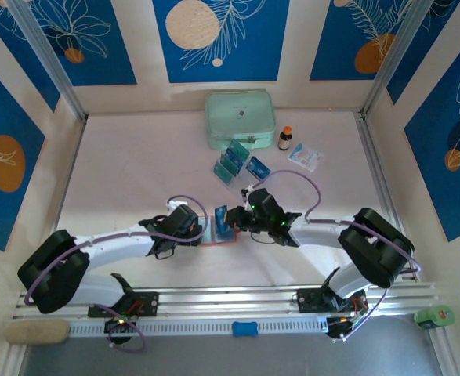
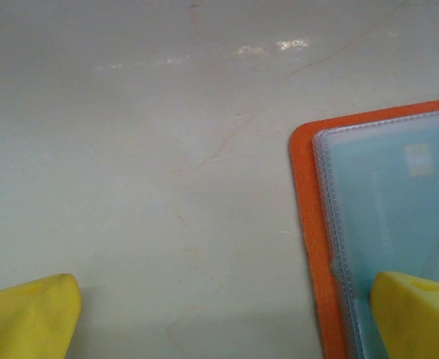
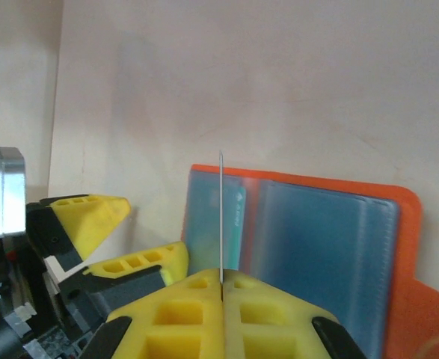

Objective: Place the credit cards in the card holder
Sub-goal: Insert the credit card into the card slot.

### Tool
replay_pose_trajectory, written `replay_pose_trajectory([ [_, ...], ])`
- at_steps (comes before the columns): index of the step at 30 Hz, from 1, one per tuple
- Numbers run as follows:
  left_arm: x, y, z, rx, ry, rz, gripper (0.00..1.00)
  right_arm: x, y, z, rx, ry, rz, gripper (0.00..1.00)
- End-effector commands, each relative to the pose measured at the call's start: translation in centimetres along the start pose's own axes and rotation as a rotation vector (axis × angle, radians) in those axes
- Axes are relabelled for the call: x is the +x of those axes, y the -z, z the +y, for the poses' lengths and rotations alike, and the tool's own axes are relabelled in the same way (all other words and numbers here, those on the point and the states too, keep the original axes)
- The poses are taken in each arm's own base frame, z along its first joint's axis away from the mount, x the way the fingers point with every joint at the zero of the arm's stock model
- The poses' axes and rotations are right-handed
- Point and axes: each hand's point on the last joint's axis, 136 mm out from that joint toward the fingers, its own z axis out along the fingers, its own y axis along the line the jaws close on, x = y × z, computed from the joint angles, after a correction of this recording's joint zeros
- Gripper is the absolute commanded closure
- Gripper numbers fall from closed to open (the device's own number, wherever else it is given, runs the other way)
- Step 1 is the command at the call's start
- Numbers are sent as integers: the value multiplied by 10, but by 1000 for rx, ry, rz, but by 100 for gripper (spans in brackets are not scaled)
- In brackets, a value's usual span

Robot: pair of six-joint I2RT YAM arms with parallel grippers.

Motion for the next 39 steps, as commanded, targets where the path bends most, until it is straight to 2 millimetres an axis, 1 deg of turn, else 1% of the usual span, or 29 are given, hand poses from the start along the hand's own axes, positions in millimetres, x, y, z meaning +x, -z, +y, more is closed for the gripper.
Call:
replay_pose_trajectory([
  [1,5,1,9,-27,15,5,1,-9,-7,14,-28,7,-34,100],
  [7,5,1,10,-30,13,6,1,-5,-16,12,-23,6,-28,100],
  [18,6,1,11,-31,17,5,1,3,-27,-1,-1,-8,-29,100],
  [29,7,1,11,-27,16,7,2,7,-24,-16,29,-24,-53,100],
  [39,6,2,11,-25,17,3,2,12,-23,-23,43,-26,-53,100],
])
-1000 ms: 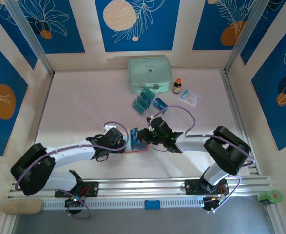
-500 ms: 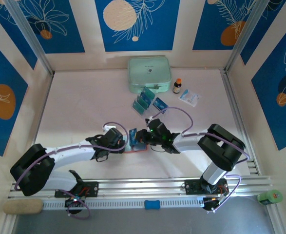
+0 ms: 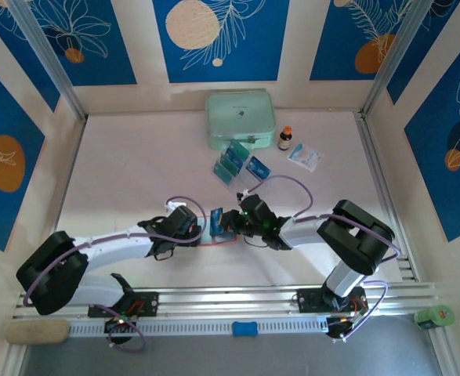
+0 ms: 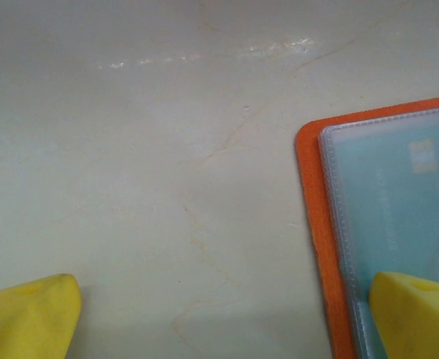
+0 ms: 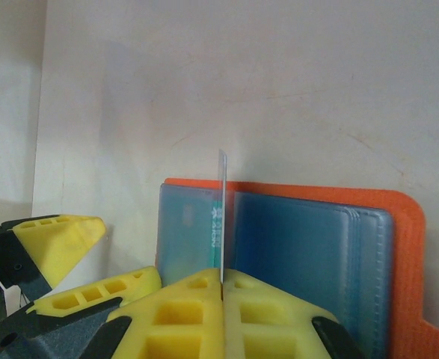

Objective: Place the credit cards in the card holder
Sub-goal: Insert the credit card into the card slot.

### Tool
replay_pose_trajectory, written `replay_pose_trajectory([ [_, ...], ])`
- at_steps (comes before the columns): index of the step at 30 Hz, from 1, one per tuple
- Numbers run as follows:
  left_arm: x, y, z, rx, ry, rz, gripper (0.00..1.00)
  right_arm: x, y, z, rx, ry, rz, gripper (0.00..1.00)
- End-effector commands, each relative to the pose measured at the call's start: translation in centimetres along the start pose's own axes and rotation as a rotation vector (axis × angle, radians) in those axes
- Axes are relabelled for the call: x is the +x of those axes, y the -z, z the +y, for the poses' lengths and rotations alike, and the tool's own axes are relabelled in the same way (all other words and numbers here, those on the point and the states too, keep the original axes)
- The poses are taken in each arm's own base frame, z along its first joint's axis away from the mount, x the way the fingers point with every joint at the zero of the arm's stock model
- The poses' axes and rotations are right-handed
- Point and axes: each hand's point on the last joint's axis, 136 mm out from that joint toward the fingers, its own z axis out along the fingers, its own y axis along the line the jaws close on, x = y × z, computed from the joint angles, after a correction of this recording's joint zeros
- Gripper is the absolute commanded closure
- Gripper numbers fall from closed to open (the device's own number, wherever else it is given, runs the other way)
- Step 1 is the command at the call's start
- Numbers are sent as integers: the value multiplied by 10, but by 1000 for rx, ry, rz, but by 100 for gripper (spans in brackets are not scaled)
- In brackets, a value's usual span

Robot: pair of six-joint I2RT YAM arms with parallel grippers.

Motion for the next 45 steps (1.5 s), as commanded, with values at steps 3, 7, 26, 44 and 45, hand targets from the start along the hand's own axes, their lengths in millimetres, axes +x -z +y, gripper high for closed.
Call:
replay_pose_trajectory([
  [3,4,1,9,-26,7,3,2,4,0,-9,27,0,-13,100],
  [7,3,1,9,-25,9,2,2,7,-2,-10,27,1,-7,100],
  [26,4,1,9,-24,8,1,2,20,-5,-15,20,-28,19,100],
  [44,4,1,9,-24,9,1,2,36,-4,-21,30,-37,60,100],
  [45,4,1,9,-25,10,1,2,36,-4,-21,31,-38,61,100],
])
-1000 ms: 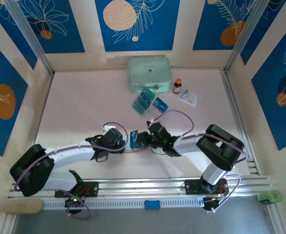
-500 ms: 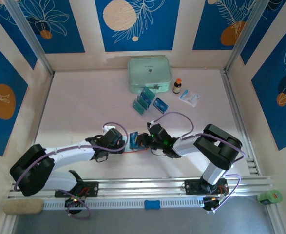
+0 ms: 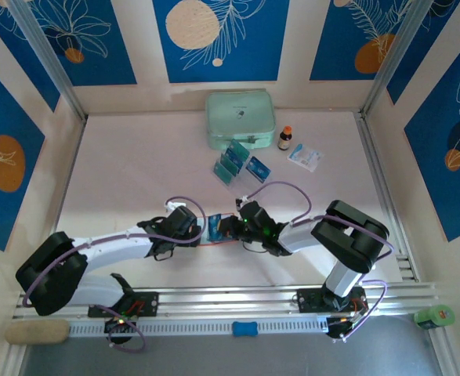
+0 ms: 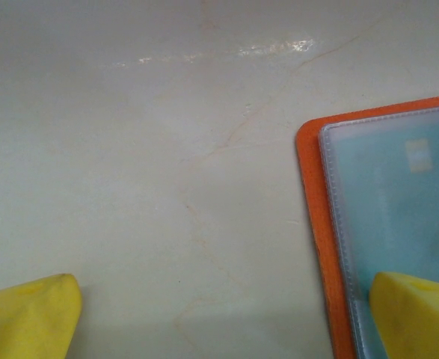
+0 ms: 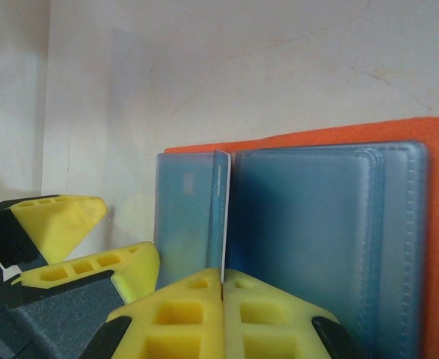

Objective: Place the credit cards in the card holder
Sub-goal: Insert the credit card into the card slot.

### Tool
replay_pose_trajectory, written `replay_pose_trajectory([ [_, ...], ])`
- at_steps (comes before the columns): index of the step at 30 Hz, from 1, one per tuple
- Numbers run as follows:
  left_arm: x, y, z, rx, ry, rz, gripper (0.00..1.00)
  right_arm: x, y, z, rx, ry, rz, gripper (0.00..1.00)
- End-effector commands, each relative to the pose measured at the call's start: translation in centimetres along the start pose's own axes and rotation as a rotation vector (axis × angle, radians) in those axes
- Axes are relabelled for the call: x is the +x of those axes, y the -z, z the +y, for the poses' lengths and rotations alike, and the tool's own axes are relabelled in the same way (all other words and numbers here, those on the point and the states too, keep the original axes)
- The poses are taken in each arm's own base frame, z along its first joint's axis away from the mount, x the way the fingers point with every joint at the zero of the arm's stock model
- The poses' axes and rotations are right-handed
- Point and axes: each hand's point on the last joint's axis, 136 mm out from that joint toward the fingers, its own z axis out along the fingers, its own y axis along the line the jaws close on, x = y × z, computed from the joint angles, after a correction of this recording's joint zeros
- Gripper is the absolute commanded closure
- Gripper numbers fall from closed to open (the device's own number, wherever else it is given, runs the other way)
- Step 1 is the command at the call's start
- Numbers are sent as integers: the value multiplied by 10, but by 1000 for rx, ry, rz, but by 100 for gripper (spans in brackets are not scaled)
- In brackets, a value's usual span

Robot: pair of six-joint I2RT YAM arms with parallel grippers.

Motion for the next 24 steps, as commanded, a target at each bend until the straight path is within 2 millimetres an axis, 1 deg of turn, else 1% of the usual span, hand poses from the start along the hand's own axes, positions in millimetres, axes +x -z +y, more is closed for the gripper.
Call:
replay_pose_trajectory([
  [1,3,1,9,-24,10,0,2,16,0,-21,62,-15,38,100],
  [11,3,1,8,-24,9,1,2,20,4,-27,83,-30,40,100],
  [24,4,0,8,-23,11,0,2,30,-7,-29,94,-38,109,100],
])
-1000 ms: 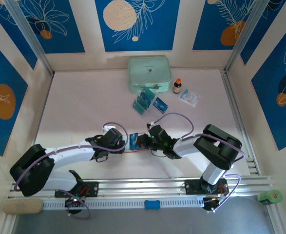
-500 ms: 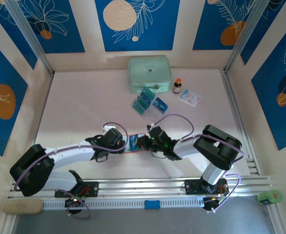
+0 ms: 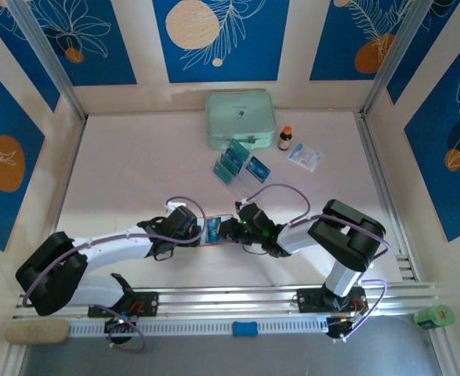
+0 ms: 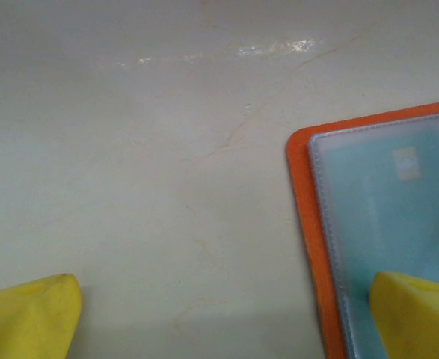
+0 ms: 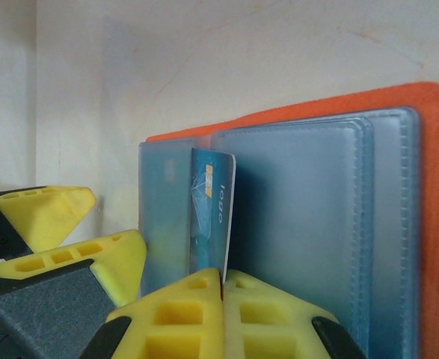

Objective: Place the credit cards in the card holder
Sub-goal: Insert the credit card into the card slot.

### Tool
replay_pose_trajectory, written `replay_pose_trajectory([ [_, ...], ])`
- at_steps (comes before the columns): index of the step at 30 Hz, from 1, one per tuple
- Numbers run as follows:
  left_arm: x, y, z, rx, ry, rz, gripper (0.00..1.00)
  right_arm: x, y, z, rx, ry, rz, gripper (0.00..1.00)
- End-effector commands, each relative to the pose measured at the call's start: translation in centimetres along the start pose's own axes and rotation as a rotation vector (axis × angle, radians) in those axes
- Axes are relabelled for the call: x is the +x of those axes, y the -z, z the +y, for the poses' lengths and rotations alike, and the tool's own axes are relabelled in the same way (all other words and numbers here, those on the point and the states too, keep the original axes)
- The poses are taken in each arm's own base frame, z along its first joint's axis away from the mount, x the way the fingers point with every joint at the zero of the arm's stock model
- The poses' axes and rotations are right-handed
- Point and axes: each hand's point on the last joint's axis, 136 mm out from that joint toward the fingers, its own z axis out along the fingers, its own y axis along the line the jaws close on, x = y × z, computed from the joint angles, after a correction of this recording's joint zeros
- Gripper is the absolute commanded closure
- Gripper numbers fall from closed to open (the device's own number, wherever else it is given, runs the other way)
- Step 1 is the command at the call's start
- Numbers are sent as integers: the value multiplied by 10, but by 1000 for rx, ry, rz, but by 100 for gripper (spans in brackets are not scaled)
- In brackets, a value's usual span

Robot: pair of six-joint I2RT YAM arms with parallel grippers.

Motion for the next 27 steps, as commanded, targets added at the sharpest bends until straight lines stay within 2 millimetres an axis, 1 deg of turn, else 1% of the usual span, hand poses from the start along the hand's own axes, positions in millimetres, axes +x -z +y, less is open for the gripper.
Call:
replay_pose_trajectory([
  [1,4,0,8,-22,11,0,2,20,-4,-23,85,-14,80,100],
  [4,4,0,8,-23,9,-1,2,22,-4,-25,93,-14,95,100],
  [8,3,1,8,-22,11,-3,2,18,1,-22,100,-3,113,75],
  [10,3,1,8,-21,11,-3,2,13,6,-16,99,13,122,68],
  [12,3,1,8,-22,10,-5,2,6,14,-11,111,42,130,64],
  [16,2,2,8,-18,11,-9,2,-8,28,2,138,115,134,63],
  [19,2,2,8,-18,12,-11,2,-15,32,8,160,160,148,63],
  [21,2,2,8,-18,13,-11,2,-16,31,9,173,180,161,64],
  [24,2,1,9,-21,13,-10,2,-19,27,11,183,194,169,69],
  [27,3,0,9,-24,9,-7,2,-20,20,8,200,199,183,76],
])
